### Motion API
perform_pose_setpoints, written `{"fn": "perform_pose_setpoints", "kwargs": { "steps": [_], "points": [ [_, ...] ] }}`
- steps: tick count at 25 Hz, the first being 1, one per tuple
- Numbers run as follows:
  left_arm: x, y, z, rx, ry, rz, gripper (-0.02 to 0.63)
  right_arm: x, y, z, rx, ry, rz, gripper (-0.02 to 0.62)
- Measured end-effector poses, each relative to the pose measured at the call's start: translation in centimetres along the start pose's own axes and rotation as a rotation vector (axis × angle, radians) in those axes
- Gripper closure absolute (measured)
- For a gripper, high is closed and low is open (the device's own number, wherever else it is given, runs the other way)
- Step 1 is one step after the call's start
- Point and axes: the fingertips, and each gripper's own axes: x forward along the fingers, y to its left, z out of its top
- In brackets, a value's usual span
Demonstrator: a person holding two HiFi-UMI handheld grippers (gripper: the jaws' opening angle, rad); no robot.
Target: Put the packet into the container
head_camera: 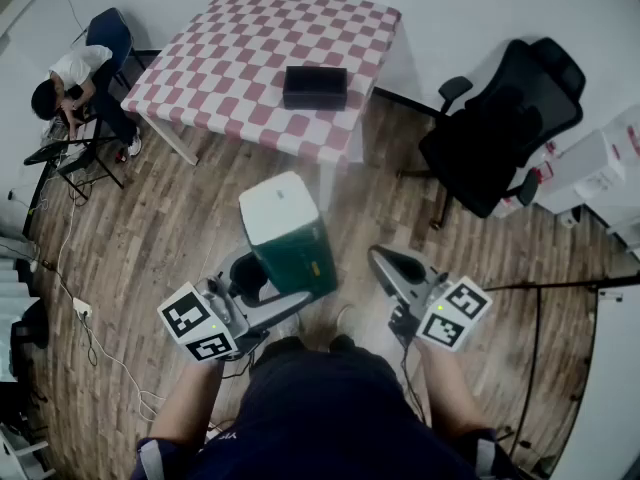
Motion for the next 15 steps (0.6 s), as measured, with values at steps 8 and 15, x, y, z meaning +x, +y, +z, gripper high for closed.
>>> {"fn": "perform_pose_setpoints", "kwargs": {
  "steps": [8, 15],
  "points": [
    [0.6, 0.5, -0.5, -0.019, 0.004, 0.013, 0.192, -0.2, -0.6, -0.2, 0.018, 0.002, 0.009, 0.578],
    [2.8, -0.5, -0.9, -0.031, -0.010, 0.004, 0.195, -1.6, -2.6, -0.5, 0.057, 0.015, 0.026, 0.577]
  ]
}}
